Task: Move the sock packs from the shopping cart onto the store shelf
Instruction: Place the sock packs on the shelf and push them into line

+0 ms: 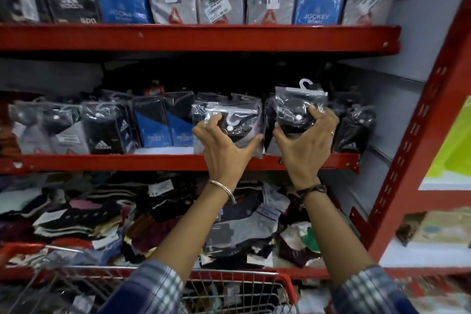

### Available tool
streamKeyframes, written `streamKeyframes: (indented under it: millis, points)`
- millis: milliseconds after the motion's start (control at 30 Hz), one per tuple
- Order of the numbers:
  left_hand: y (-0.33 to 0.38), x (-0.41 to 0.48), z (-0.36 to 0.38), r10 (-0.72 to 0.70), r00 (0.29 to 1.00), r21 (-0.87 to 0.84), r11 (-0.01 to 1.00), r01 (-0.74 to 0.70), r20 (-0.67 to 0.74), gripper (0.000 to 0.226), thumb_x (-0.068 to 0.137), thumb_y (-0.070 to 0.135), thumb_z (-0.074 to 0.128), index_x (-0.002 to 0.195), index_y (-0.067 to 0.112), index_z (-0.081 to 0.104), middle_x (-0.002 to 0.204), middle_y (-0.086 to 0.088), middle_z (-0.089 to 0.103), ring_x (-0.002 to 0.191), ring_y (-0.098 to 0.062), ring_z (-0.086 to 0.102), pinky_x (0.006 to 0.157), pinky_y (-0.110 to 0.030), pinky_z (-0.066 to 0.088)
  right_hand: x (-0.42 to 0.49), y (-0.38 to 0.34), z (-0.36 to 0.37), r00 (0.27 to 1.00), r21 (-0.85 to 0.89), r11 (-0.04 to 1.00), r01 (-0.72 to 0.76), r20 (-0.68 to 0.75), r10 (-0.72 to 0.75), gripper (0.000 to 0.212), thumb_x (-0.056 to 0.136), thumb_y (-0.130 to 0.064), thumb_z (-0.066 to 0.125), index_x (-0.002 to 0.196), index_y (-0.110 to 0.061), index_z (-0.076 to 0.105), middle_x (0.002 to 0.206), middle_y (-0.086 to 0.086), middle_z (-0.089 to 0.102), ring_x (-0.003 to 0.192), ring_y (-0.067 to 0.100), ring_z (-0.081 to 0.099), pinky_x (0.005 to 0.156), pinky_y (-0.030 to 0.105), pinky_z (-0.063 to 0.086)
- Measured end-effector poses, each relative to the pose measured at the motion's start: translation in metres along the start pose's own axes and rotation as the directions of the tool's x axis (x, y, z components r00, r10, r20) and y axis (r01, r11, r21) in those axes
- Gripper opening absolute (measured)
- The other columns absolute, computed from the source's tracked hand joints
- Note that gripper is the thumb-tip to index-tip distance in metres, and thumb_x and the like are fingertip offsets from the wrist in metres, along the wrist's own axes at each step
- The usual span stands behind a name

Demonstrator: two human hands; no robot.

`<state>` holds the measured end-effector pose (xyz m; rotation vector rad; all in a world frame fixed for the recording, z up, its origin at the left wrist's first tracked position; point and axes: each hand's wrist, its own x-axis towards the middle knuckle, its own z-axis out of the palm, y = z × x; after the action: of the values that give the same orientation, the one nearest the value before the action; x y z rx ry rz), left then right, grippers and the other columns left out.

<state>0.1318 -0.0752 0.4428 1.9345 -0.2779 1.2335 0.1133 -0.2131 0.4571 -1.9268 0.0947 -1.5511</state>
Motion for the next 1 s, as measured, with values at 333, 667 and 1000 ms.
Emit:
streamKeyframes:
  millis: [333, 667, 1000]
  points:
    - [-0.023, -0.001, 0.063, 0.059, 0.995, -0.013, 0.998, -0.061, -0.078, 0.073, 0.061, 0.042, 0.082, 0.103, 0.014, 0.029, 0.116, -0.012, 0.025, 0.098, -0.010, 0.029, 0.071, -0.014, 0.041, 0.002, 0.049, 0.054, 0.998, 0.103, 0.995, -0.014, 0.058, 0.008, 0.082, 0.066, -0.033, 0.085, 0.122, -0.017, 0.027, 0.126, 0.022, 0.048, 0.109, 0.022, 0.051, 0.069, 0.012, 0.041]
    - [-0.084, -0.027, 0.112, 0.180, 0.941, 0.278, 0.924, -0.261, 0.286, 0.068, 0.098, 0.035, 0.038, 0.148, 0.013, -0.002, 0.151, -0.012, -0.028, 0.143, -0.028, -0.011, 0.113, -0.045, 0.020, -0.034, 0.093, 0.094, 0.936, -0.275, 0.933, 0.231, 0.326, -0.136, 0.065, 0.098, -0.025, 0.042, 0.149, -0.011, 0.003, 0.156, 0.011, -0.009, 0.144, 0.029, -0.006, 0.118, 0.040, -0.001]
    - [-0.096, -0.031, 0.115, 0.081, 0.890, 0.366, 0.892, -0.265, 0.449, 0.067, 0.097, 0.040, 0.027, 0.146, 0.021, -0.014, 0.148, -0.011, -0.036, 0.141, -0.023, -0.014, 0.113, -0.039, 0.009, -0.047, 0.113, 0.102, 0.863, -0.287, 0.907, 0.309, 0.486, -0.140, 0.057, 0.099, -0.024, 0.033, 0.148, -0.011, 0.007, 0.157, 0.008, -0.003, 0.144, 0.022, -0.010, 0.117, 0.040, 0.006]
